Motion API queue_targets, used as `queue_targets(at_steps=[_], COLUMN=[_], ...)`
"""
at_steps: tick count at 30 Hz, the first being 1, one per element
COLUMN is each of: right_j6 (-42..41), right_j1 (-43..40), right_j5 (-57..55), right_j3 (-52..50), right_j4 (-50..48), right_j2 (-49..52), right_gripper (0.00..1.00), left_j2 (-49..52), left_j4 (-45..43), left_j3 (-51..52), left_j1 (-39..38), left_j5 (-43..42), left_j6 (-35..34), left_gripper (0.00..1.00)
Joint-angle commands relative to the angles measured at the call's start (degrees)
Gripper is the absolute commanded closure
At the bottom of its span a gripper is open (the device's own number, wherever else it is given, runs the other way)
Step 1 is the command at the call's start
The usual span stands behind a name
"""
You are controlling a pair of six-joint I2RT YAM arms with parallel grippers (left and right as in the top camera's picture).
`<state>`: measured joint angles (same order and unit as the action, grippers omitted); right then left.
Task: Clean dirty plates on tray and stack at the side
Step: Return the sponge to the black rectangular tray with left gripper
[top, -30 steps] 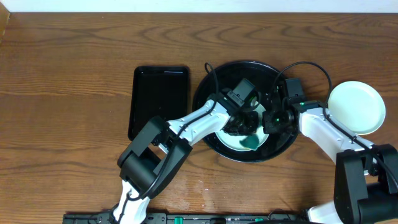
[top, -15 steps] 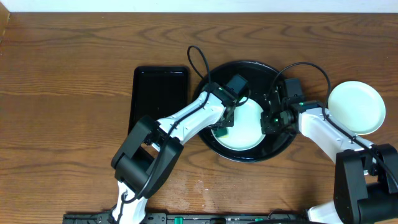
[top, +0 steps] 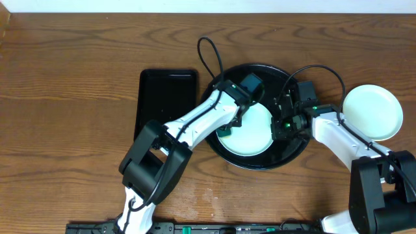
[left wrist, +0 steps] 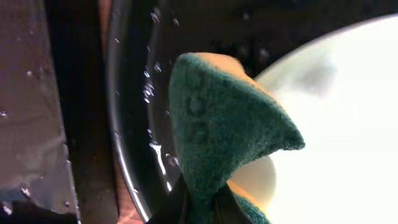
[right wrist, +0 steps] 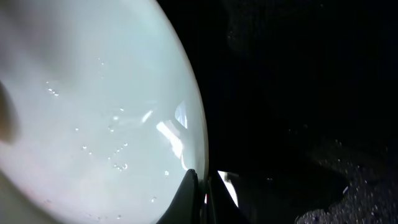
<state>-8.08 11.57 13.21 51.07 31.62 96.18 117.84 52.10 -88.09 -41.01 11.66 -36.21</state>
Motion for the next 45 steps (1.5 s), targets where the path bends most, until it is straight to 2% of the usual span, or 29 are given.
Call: queue_targets(at_steps=[1,9,13,17,19,26,27,29,33,34,36,37,38,44,45], right_j6=[1.33,1.33,1.33,1.33,1.31,1.31,1.31,1.31,1.31,1.31,1.31,1.31,1.31,1.31,1.31], right_j1=[0.11,0.11,0.11,0.11,0.11,0.11,0.11,0.11,0.11,0.11,0.11,0.11,0.11,0.11,0.11], right_j5=[-7.17,-7.19,-7.19,-7.17,-7.15,-7.15,-7.15,-7.15,-7.15,-7.15,-7.15,-7.10,-6.80,-3.06,-3.13], right_j3=[-0.48,-0.48,-0.48,-0.48,-0.48,-0.48,-0.48,-0.48,-0.48,-0.48,-0.48,-0.48,-0.48,-0.33,-0.33], right_j4=[1.36,1.36,1.33,1.22,1.20,0.96,0.94,0.92,0.72,0.46,-0.33,-0.76,-1.07,-1.11,-0.98], right_j2=[0.42,0.42,0.42,0.42,0.42,0.44,0.42,0.42,0.42,0.42,0.42,0.42,0.42,-1.79,-2.89], right_gripper=[0.99,0.99,0.99,0.99,0.99,0.99,0.99,0.99,0.99,0.97,0.85,0.88,0.99,0.99,0.99], left_j2=[-4.11,-16.46,-21.16,-21.53,-20.92,-18.71,-18.71,-18.73,-21.05,-22.21,-25.20,-27.02,-28.89,-39.47,-40.76], left_j4=[1.18,5.90,8.37,8.26,6.97,-6.71,-7.78,-8.02,-5.86,-5.38,-4.55,-4.37,-4.17,-0.55,-0.15], left_j3=[-0.70,-0.70,-0.24,2.05,4.57,18.05,18.93,18.95,16.76,16.20,15.45,15.43,15.43,15.43,15.43], left_j1=[1.86,5.53,10.54,17.11,19.91,25.92,26.25,26.67,27.15,27.12,27.12,27.12,27.12,27.12,27.12], left_j5=[1.07,-4.28,-4.15,-3.85,-3.54,-5.75,-6.78,-7.89,-10.95,-11.61,-13.05,-13.92,-14.75,-15.76,-15.76], left_j6=[-0.46,0.59,3.52,5.84,6.40,10.54,11.15,11.17,11.15,11.15,11.13,11.15,11.13,11.10,11.10], left_gripper=[0.92,0.92,0.92,0.92,0.92,0.92,0.88,0.67,0.43,0.41,0.37,0.35,0.33,0.25,0.21])
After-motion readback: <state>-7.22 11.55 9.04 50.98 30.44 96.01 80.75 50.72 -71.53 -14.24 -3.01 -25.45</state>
